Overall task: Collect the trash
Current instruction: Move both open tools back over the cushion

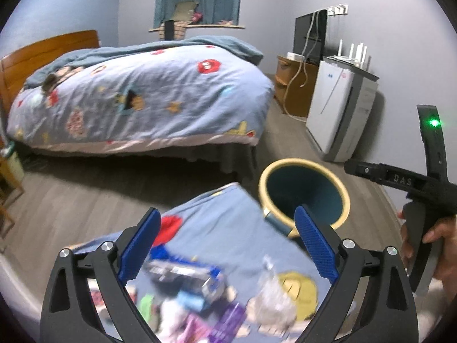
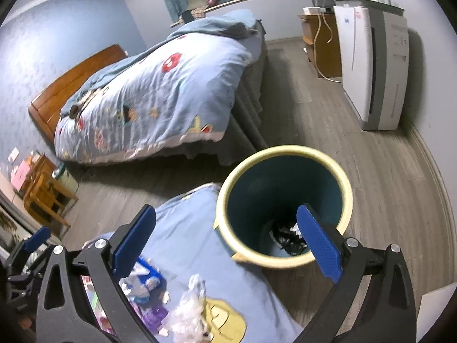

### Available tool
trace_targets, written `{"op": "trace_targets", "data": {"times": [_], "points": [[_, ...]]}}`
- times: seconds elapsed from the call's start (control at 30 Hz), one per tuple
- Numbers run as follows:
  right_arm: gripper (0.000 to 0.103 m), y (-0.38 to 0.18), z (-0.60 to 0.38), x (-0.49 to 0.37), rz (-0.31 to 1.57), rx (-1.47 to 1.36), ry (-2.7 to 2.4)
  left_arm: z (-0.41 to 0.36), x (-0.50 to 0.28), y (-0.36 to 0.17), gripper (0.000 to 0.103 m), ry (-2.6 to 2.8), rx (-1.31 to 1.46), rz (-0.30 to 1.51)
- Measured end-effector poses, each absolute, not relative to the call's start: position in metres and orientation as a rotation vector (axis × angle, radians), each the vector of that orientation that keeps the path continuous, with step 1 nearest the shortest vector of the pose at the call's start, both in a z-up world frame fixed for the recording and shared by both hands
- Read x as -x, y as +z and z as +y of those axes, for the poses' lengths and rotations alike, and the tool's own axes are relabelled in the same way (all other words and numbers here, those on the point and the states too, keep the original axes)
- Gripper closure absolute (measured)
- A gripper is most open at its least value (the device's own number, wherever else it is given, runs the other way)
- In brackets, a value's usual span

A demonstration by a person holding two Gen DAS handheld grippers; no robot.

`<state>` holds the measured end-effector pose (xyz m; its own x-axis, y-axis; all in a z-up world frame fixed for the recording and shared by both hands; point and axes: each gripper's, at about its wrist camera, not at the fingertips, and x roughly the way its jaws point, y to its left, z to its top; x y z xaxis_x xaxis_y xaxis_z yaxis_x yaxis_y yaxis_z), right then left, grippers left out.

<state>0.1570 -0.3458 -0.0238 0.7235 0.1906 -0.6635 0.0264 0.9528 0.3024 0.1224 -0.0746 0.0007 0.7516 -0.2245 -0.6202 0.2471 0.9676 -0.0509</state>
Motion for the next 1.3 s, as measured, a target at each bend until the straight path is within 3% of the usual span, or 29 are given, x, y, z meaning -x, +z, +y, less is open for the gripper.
{"op": "trace_targets", "data": {"times": [0.53,0.83,1.3], "points": [[0.006,-0.059,-0.251,-0.107,0.889,-0.166,0.171,0.035,-0.035,-0.029,0.009,-0.045,0.017,0.713],[0.006,-0.105,-0.225,-0.105,1.017,-0.122,0.102,0.072,-0.05,-0.077,0.009,0.028,0.077,0.869],[0.006,-0.145,-0.227,-0.121,1.127,-0.102,0.088,0.045,-0.091,-0.138,0.011,-0.002,-0.028,1.03]]}}
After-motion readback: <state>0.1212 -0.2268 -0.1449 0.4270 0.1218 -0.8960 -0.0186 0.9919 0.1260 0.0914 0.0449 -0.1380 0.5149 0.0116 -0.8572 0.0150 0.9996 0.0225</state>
